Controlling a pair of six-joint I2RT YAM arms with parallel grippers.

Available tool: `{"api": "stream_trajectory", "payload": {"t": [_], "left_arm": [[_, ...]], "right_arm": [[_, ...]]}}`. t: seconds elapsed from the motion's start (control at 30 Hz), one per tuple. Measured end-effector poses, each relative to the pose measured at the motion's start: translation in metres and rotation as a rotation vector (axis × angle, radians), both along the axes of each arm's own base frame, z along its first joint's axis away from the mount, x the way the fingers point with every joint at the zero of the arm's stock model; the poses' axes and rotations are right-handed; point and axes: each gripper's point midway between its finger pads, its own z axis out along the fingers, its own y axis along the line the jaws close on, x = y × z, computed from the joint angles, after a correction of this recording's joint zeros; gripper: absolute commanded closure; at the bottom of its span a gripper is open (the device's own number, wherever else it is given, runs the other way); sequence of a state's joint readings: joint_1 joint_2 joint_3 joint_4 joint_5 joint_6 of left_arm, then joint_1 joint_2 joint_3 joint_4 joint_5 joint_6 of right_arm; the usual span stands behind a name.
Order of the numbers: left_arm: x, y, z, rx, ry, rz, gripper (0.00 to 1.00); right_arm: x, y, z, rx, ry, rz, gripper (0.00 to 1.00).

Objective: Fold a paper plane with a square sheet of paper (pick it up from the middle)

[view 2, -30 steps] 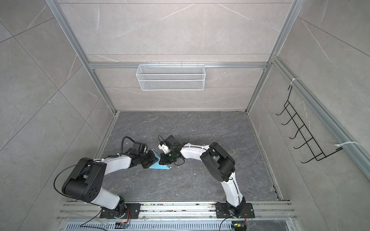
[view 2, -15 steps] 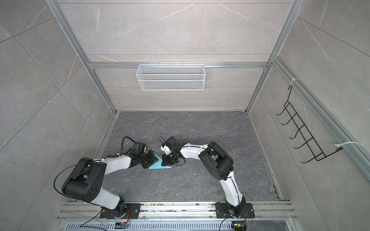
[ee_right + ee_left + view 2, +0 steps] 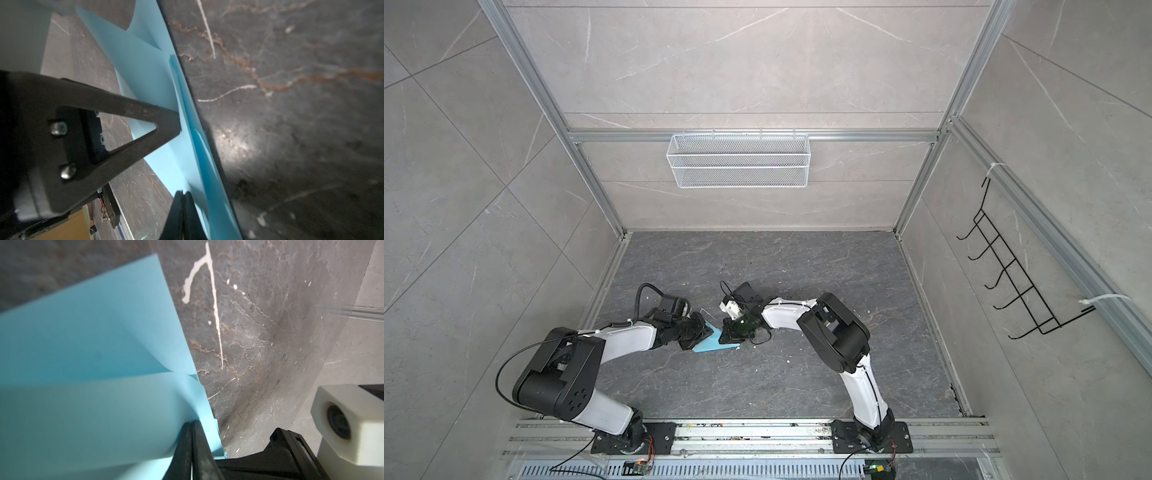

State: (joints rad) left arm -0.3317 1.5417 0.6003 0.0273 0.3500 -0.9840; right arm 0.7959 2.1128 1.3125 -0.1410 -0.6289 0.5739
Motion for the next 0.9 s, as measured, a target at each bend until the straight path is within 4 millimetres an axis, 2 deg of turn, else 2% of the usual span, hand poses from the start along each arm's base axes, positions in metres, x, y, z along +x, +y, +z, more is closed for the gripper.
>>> {"api": "stream_trajectory", "payload": {"t": [0.7,0.9], "left_arm": [[0.0,0.0,0.0,0.0,-0.001,0.0,0.92],[0.0,0.0,0.001,0.008,-0.016,-0.024,0.88]], "right_arm": [[0.009,-0.012,-0.007,-0.002,0.046,-0.073,0.93],[0.009,-0.012,-0.007,-0.003,0.052,-0.078,0.93]]}}
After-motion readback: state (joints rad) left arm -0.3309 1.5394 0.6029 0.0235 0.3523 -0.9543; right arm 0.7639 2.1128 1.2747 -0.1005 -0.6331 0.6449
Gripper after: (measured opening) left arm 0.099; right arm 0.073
